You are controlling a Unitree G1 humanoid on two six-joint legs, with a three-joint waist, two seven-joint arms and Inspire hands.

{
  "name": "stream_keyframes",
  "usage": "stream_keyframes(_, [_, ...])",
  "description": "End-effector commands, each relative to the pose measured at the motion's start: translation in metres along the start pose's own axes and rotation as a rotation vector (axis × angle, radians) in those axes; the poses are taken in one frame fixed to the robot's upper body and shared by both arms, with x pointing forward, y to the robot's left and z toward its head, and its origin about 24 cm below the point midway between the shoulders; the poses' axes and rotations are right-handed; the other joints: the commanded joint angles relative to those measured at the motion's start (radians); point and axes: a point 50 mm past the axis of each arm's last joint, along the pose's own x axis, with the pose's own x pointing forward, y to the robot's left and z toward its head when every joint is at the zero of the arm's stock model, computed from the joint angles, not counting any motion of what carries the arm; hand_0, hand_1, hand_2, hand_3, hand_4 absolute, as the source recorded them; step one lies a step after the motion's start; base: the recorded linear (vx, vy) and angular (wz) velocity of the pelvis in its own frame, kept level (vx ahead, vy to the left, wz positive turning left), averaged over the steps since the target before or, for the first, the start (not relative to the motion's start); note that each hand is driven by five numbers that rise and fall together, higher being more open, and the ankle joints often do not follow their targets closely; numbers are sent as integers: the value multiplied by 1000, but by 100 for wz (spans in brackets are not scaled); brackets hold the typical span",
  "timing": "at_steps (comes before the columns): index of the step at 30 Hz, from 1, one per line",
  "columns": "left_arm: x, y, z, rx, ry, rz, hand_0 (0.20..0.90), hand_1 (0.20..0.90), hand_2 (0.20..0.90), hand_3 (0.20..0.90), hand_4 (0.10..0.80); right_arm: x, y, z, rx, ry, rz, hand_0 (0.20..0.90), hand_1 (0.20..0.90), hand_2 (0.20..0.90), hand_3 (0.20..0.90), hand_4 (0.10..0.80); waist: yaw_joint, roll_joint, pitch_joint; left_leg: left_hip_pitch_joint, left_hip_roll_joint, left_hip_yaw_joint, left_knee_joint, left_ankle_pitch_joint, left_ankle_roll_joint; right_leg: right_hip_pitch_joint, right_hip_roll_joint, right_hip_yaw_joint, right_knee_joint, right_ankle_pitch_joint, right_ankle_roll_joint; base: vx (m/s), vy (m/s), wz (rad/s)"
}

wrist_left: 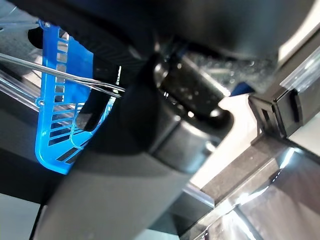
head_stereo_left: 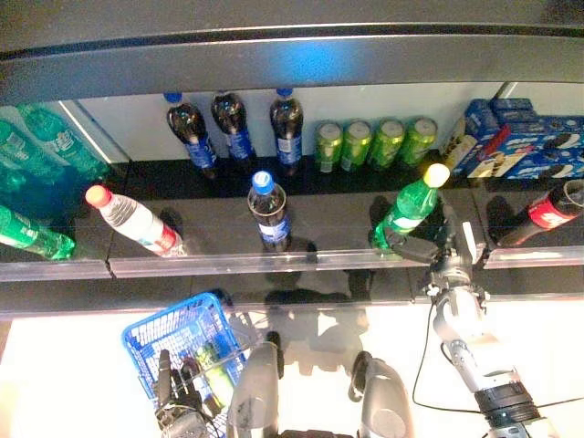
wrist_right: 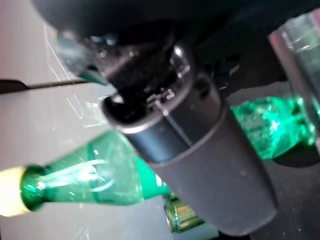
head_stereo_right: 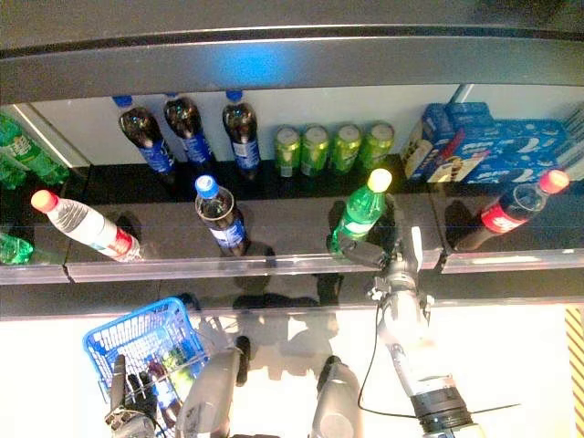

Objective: Pick up the drink and place into the basket.

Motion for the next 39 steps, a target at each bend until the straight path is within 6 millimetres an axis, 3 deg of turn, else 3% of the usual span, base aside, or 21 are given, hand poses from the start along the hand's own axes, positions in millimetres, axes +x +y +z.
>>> stream_keyframes(1, [0, -40, 29, 47, -92, -227, 300, 300, 300, 200, 100, 20, 6, 60, 11, -263, 11, 900, 900, 900, 900, 800, 6, 7, -33, 4, -2, -58, 87, 68, -27, 33, 2, 4, -27, 58, -20, 0, 0, 0])
stream_keyframes(12, [1, -47, 26, 63, -68, -257, 300, 300, 300, 200, 100, 39, 2, 72, -14, -273, -80, 900, 900, 900, 900, 800, 35, 8, -13, -6, -10, -66, 107, 67, -24, 32, -11, -16, 6, 50, -25, 19, 15, 5])
stream_keyframes(14, [2, -49, 25, 66, -61, -259, 300, 300, 300, 200, 100, 44, -2, 74, -8, -267, -131, 815, 815, 815, 801, 701, 40, 13, -9, -7, -11, -65, 109, 67, -23, 30, -14, -19, 16, 47, -27, 4, 28, 11])
stream_keyframes(15, [2, -49, 24, 66, -58, -259, 300, 300, 300, 200, 100, 45, -4, 75, -2, -266, -148, 411, 411, 411, 329, 229, 41, 14, -9, -8, -11, -64, 110, 66, -22, 29, -15, -20, 19, 45, -27, -8, 29, 13])
stream_keyframes(16, [2, -49, 24, 65, -55, -259, 300, 300, 300, 200, 100, 47, -7, 77, -1, -269, -166, 300, 300, 300, 200, 100, 44, 16, -8, -9, -13, -64, 110, 67, -22, 29, -16, -22, 21, 43, -28, -16, 25, 12])
stream_keyframes(30, [1, -37, 34, 25, -91, -234, 300, 300, 300, 200, 100, 34, -12, 64, 30, -263, -197, 300, 300, 300, 200, 100, 36, 16, -39, 31, -9, -60, 85, 76, -25, 60, -14, -28, 38, 13, -42, -6, 3, 1])
stream_keyframes(36, [-1, -30, 34, 37, -103, -228, 300, 300, 300, 200, 100, 16, -15, 54, 49, -292, -191, 300, 300, 300, 200, 100, 22, 11, -98, 114, -25, -125, -72, 86, -19, 115, 22, 24, 4, -21, -49, -7, -51, 15])
stream_keyframes(39, [-1, -34, 34, 24, -110, -240, 300, 300, 300, 200, 100, 10, -16, 58, 57, -334, -162, 300, 300, 300, 200, 100, 14, 5, -134, 140, -33, -139, -159, 111, -20, 144, 51, 26, -70, -8, -56, -116, -117, 55])
